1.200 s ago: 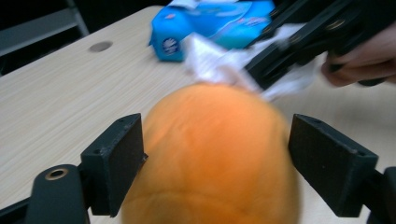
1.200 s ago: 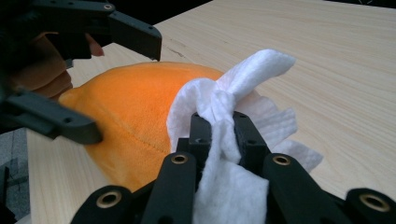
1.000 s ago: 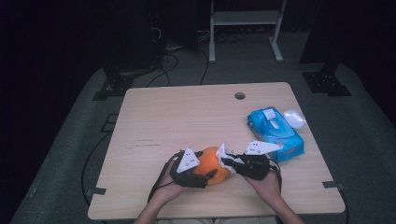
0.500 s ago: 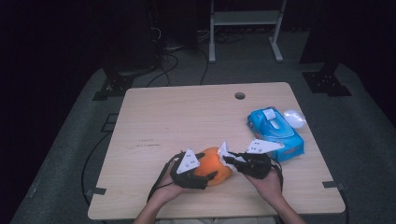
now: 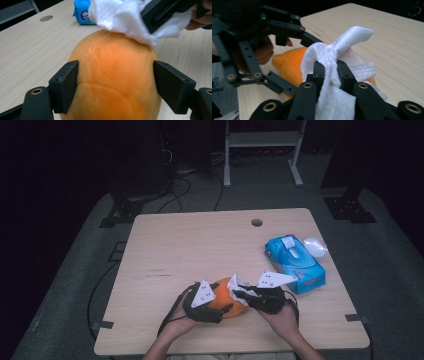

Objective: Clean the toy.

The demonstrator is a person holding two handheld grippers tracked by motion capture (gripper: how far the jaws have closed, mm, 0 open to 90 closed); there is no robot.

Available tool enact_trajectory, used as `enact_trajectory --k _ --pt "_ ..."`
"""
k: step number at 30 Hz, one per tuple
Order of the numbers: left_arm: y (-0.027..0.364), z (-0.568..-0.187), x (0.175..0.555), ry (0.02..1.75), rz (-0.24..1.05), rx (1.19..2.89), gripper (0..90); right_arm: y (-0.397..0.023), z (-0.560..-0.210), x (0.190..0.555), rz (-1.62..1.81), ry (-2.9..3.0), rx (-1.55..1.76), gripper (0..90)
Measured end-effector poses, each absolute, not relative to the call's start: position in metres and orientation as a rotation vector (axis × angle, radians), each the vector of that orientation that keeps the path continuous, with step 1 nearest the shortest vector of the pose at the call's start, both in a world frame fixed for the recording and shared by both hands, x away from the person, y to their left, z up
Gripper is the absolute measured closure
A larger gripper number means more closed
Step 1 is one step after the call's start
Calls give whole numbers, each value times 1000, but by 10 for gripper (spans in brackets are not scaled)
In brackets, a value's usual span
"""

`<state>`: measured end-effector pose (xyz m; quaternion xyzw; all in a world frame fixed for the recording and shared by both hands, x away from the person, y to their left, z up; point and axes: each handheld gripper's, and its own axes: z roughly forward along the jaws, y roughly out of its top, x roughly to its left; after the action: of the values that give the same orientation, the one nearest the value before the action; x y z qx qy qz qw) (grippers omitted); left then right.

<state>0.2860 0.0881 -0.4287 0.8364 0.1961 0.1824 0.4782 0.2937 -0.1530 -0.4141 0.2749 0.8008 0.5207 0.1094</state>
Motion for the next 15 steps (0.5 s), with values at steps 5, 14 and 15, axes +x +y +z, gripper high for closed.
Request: enact_trajectory --k 5,14,15 --pt "97 -424 292 584 418 2007 136 -170 -422 304 1504 2321 922 790" --pt "91 -429 287 507 427 2050 259 -152 -406 288 1530 2334 763 791" --pt "92 -428 287 512 424 2041 259 -153 -405 290 1523 2332 768 792"
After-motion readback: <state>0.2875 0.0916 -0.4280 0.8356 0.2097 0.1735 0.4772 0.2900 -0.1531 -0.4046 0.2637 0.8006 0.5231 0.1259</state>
